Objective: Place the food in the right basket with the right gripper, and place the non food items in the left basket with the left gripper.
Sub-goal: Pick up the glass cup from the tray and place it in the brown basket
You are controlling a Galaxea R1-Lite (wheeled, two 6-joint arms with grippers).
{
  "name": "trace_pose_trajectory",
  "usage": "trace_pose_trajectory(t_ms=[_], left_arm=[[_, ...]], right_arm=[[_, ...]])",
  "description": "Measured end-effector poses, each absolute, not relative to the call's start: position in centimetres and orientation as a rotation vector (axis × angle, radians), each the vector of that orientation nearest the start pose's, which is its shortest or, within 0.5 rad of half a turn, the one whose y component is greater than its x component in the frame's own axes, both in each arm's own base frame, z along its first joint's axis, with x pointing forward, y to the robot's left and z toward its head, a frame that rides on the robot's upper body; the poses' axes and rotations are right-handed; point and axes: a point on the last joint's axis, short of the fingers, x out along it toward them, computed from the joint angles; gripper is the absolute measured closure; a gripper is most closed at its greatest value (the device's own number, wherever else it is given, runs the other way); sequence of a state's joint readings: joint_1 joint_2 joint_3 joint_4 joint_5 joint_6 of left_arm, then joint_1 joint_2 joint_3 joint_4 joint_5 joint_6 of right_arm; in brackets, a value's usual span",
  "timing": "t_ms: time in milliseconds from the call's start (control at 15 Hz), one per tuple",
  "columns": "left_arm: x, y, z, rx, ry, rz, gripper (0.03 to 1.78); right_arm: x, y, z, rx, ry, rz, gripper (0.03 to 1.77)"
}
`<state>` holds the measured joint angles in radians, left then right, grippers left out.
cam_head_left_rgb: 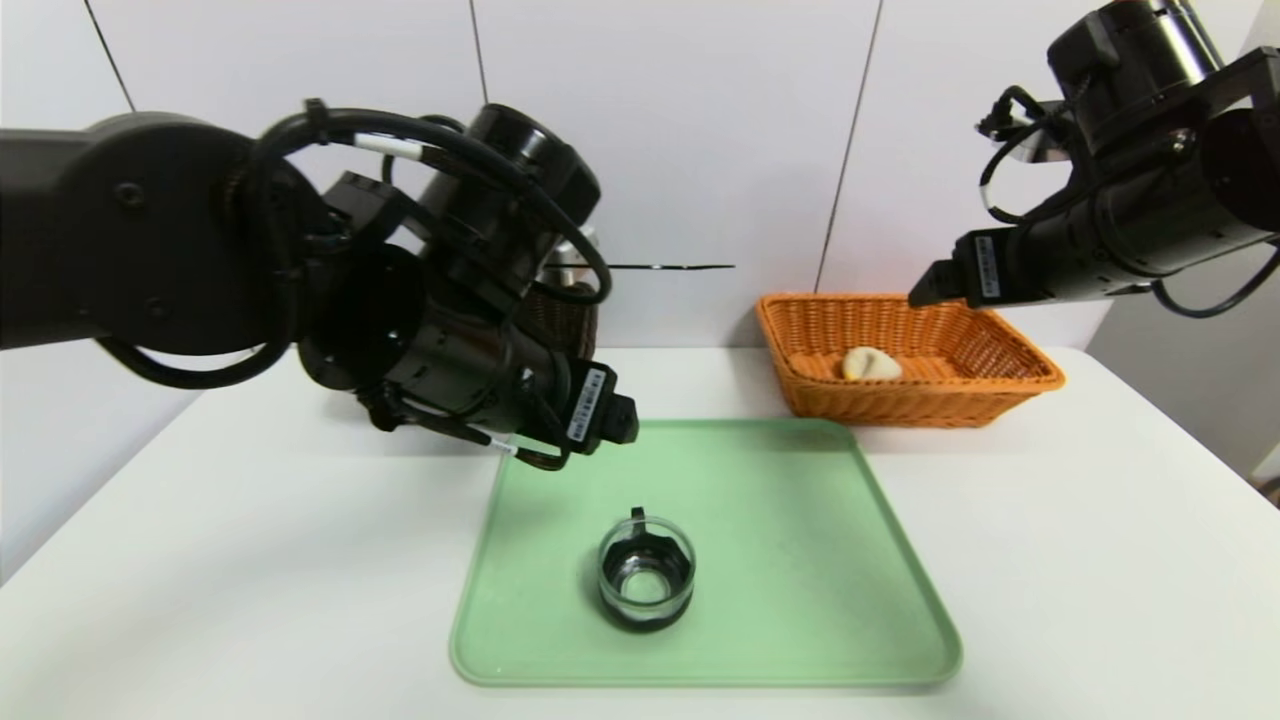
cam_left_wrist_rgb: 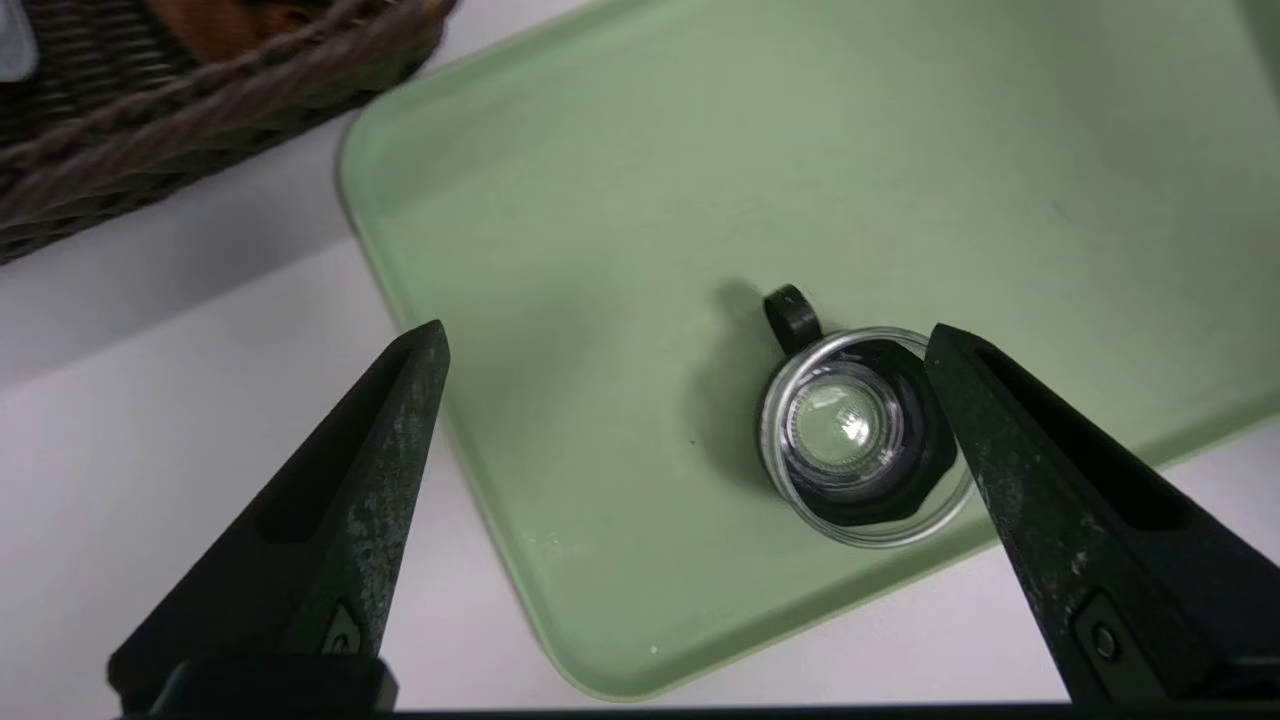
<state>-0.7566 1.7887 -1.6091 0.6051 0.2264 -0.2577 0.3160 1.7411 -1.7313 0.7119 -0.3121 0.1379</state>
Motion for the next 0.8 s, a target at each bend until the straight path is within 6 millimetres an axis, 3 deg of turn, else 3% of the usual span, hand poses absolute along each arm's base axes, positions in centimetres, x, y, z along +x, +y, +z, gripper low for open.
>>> trace_pose_trajectory(t_ms=[267,800], left_arm=[[24.1,-24.1,24.4,0.184,0.897,-0.429,0.12],[24.5,-25.0,22.2,0.272,1.027,-0.402,0.12]], right_arm=[[27.6,6.7,29.9,-0.063,0.717,-0.065,0.1],[26.2,6.0,29.4,-0.049,0.74,-0.054,0.1]])
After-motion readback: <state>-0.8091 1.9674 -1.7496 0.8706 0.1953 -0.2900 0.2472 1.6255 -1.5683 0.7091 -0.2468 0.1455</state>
